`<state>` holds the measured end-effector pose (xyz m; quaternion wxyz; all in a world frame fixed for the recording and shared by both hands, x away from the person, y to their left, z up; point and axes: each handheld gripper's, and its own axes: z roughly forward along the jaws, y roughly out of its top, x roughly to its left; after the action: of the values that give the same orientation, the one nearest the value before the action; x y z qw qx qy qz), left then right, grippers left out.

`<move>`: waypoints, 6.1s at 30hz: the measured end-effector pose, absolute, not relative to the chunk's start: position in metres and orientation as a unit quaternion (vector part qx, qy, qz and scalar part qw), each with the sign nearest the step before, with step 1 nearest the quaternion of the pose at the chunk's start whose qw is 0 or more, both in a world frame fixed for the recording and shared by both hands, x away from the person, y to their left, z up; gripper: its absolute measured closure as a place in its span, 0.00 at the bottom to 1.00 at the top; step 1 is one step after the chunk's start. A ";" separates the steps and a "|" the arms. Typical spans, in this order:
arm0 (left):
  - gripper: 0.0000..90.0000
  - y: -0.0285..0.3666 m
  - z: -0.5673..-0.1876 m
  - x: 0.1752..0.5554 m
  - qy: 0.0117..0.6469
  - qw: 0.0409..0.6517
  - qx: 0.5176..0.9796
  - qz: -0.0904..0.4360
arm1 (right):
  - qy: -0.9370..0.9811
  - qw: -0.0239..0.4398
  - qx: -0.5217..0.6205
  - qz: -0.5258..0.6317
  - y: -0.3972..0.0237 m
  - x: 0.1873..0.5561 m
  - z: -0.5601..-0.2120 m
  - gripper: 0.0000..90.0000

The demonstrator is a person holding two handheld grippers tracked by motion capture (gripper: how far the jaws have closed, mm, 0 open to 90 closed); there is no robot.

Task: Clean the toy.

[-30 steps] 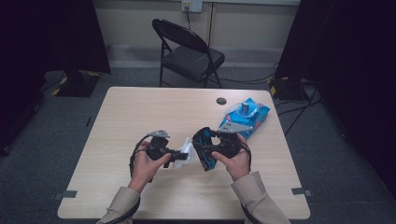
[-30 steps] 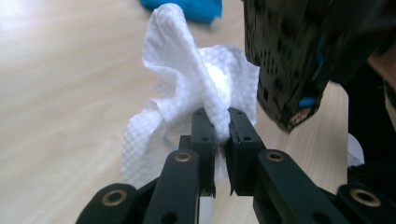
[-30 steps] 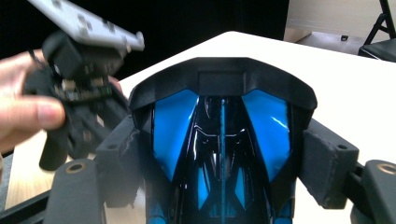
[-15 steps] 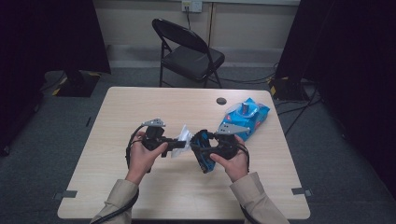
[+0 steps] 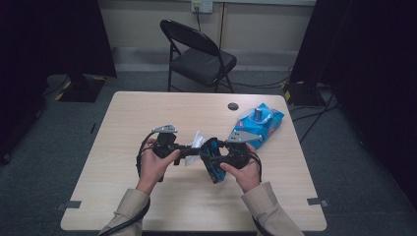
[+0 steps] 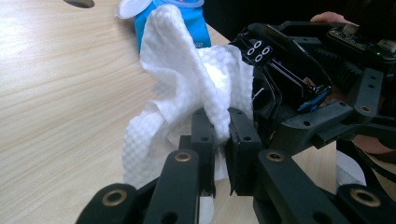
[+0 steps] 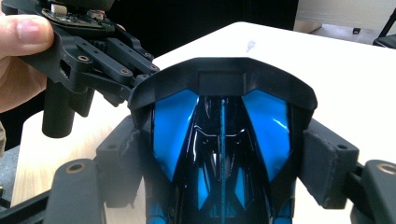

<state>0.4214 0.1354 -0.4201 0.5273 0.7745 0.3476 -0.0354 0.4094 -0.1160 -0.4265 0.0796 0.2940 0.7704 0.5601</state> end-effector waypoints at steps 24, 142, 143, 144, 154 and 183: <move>0.92 0.117 -0.445 0.414 0.343 0.515 0.783 -0.061 | 0.762 0.082 0.297 0.569 -0.118 0.409 -0.423 0.28; 0.92 0.100 -0.472 0.409 0.346 0.503 0.787 -0.093 | 0.748 0.073 0.295 0.590 -0.121 0.408 -0.420 0.28; 0.92 0.099 -0.473 0.408 0.347 0.503 0.786 -0.094 | 0.748 0.072 0.294 0.591 -0.121 0.408 -0.420 0.28; 0.92 0.098 -0.475 0.407 0.345 0.501 0.788 -0.095 | 0.748 0.072 0.294 0.591 -0.121 0.408 -0.420 0.28; 0.92 0.098 -0.482 0.403 0.345 0.488 0.796 -0.096 | 0.743 0.074 0.298 0.595 -0.125 0.409 -0.418 0.28; 0.92 0.132 -0.430 0.419 0.359 0.539 0.761 -0.044 | 0.758 0.069 0.293 0.579 -0.117 0.408 -0.429 0.28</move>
<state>0.4194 0.1316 -0.4300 0.5395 0.7605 0.3586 -0.0440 0.4077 -0.1170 -0.4288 0.0693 0.2927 0.7579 0.5789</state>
